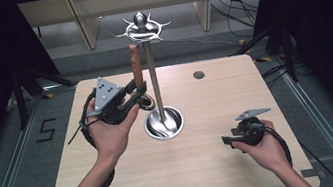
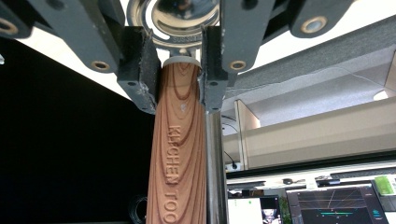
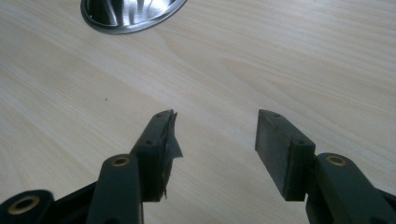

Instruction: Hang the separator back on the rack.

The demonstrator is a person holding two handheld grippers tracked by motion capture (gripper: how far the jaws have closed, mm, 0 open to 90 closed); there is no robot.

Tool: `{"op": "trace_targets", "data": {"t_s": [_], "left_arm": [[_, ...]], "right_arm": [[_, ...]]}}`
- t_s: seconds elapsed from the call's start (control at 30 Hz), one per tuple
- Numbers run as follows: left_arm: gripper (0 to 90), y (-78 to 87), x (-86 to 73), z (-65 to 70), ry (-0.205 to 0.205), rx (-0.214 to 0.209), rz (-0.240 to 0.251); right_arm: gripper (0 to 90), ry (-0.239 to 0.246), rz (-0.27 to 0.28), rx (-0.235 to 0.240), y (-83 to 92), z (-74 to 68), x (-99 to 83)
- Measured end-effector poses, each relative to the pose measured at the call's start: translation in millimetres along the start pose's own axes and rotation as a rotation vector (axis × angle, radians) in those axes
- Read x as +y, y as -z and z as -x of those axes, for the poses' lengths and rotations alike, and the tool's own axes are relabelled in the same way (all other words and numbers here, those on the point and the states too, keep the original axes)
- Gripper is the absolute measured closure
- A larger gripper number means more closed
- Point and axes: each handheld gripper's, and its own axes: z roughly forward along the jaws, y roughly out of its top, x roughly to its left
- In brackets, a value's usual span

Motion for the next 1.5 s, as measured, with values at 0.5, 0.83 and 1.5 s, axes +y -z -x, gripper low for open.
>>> {"op": "trace_targets", "data": {"t_s": [0.5,0.83,1.5], "left_arm": [[68.7,-6.8,3.5,-0.6,0.000,0.017,-0.009],[68.7,-12.0,5.0,-2.1,-0.002,0.036,-0.017],[68.6,-27.5,3.3,1.8,0.031,0.066,-0.031]], "right_arm": [[48.3,-0.021,-0.004,0.002,-0.6,-1.3,-0.4],[48.3,0.006,0.004,-0.007,-1.1,0.7,-0.9],[48.3,0.008,-0.014,0.003,1.3,1.0,0.5]]}}
